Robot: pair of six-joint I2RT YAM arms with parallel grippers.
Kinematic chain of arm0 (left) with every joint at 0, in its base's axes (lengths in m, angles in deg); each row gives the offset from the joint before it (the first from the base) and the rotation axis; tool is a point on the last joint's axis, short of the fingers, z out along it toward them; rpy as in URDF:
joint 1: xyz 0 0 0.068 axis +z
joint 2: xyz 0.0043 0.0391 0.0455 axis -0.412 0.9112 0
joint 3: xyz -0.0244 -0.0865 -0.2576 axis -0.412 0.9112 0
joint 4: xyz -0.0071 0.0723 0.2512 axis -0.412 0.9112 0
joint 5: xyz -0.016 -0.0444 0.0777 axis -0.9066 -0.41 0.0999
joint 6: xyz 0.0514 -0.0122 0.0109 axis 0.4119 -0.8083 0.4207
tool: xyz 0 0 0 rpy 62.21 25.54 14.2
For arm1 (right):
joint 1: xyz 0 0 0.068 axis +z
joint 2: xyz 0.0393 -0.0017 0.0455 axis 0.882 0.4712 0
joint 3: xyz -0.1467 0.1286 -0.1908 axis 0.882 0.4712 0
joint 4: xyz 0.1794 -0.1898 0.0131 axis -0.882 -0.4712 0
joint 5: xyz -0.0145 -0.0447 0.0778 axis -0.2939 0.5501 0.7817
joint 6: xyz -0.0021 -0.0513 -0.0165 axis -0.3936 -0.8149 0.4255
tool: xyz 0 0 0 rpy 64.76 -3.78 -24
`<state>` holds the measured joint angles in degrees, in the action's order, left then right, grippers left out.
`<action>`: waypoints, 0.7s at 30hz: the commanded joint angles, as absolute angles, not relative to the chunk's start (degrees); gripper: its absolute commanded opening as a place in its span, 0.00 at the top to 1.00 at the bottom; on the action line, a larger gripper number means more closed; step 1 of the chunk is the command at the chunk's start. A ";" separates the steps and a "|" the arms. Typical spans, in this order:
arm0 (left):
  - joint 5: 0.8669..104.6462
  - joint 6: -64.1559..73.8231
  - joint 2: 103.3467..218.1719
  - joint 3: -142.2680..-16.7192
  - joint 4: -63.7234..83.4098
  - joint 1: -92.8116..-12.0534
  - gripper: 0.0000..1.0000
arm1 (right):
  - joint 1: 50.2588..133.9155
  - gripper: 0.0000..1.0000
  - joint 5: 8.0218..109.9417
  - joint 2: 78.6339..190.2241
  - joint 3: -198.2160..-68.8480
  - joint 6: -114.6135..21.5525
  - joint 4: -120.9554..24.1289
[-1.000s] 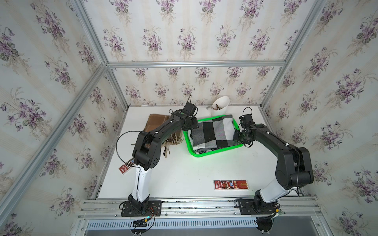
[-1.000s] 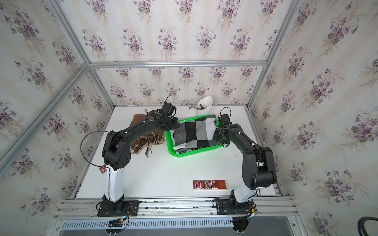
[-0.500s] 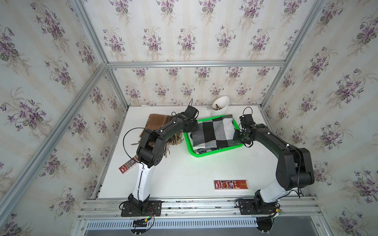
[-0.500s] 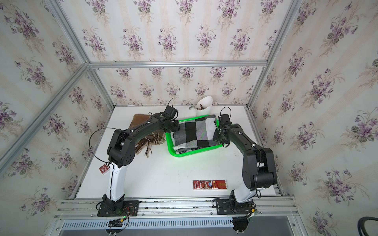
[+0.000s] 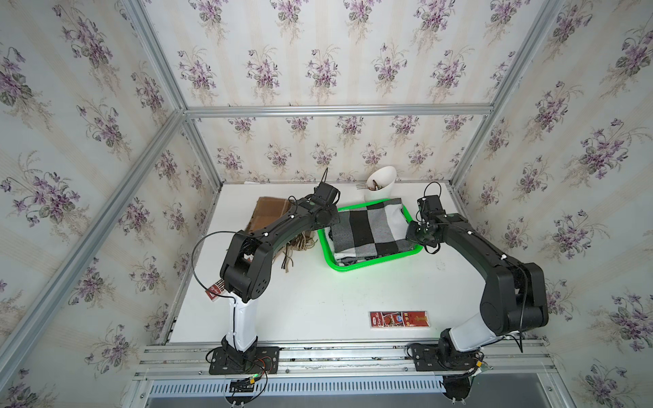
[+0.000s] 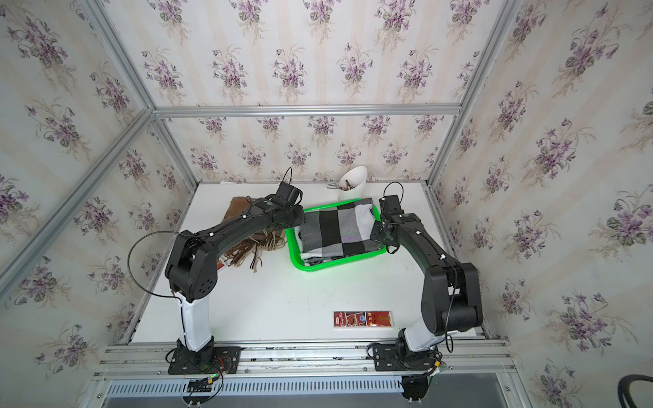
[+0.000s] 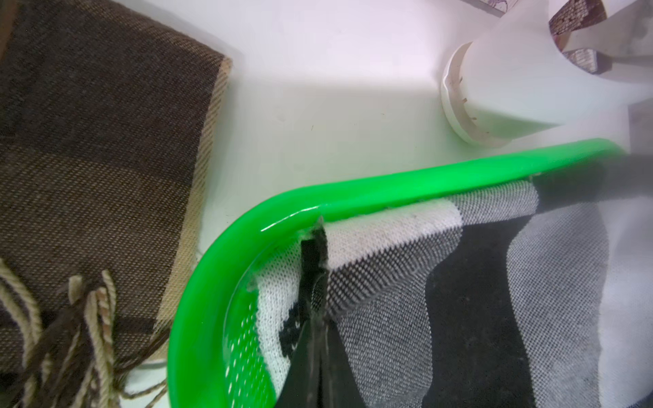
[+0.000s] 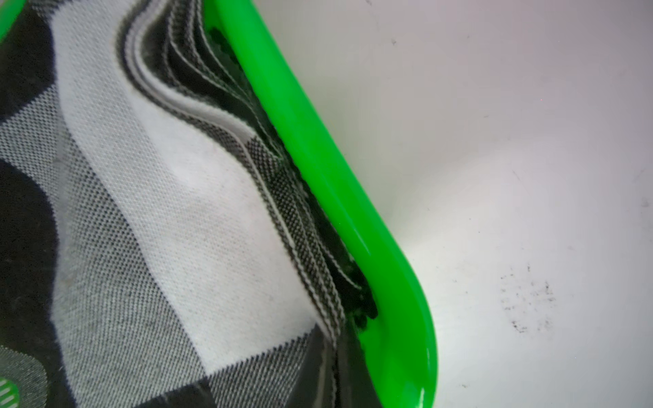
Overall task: Put the folded scarf in the basket
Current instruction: Adjust the scarf at the basket.
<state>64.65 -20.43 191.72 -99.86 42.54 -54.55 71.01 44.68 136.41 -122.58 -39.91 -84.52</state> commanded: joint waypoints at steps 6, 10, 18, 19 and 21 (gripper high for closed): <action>67.37 -23.03 189.04 -95.19 44.53 -53.69 0.94 | 70.67 1.00 43.71 137.17 -124.35 -41.02 -86.26; 67.99 -23.21 186.79 -93.09 43.84 -53.58 0.94 | 70.58 1.00 43.77 137.01 -124.01 -41.15 -86.29; 66.83 -22.86 190.87 -97.11 45.67 -53.60 0.90 | 70.50 1.00 42.68 139.80 -124.25 -40.83 -84.96; 66.99 -22.94 191.22 -97.59 46.17 -53.60 0.87 | 70.58 1.00 42.14 139.97 -124.31 -40.69 -84.84; 67.66 -23.12 190.37 -97.15 45.91 -53.72 0.77 | 70.55 0.95 41.45 139.61 -124.42 -40.35 -84.48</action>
